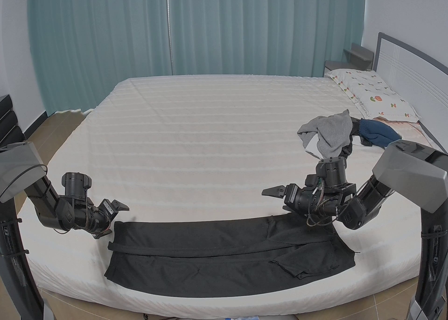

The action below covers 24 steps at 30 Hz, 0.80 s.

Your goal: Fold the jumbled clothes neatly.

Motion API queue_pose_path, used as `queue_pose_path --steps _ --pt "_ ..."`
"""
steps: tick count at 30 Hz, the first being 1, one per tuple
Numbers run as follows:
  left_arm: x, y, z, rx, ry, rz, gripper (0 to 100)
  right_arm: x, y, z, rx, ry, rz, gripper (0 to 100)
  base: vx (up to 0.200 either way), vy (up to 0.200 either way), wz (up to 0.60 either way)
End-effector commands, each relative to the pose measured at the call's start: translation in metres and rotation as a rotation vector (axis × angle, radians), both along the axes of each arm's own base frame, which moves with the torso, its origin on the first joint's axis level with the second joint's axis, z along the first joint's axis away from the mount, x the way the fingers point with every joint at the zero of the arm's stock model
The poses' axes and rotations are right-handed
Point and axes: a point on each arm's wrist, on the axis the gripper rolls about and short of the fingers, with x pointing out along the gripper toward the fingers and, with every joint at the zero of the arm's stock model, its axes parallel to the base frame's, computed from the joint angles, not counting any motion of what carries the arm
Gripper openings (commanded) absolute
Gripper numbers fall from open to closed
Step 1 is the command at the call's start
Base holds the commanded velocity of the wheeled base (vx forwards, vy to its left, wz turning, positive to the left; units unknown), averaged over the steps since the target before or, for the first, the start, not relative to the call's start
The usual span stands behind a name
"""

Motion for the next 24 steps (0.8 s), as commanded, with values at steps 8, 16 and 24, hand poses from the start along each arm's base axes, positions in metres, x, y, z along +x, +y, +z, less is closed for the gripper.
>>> queue_pose_path --steps 8,16,24 --pt "0.0 0.0 0.0 -0.001 0.0 0.001 100 -0.002 -0.046 -0.027 -0.025 0.099 -0.116 100 0.0 0.0 0.0" --pt "0.003 0.0 0.004 -0.027 -0.01 0.026 100 -0.002 -0.063 -0.016 -0.011 0.087 -0.161 100 0.0 0.0 0.0" --pt "0.0 0.001 0.002 -0.026 0.0 0.028 100 -0.037 -0.068 0.008 0.056 0.151 -0.204 100 0.0 0.0 0.0"
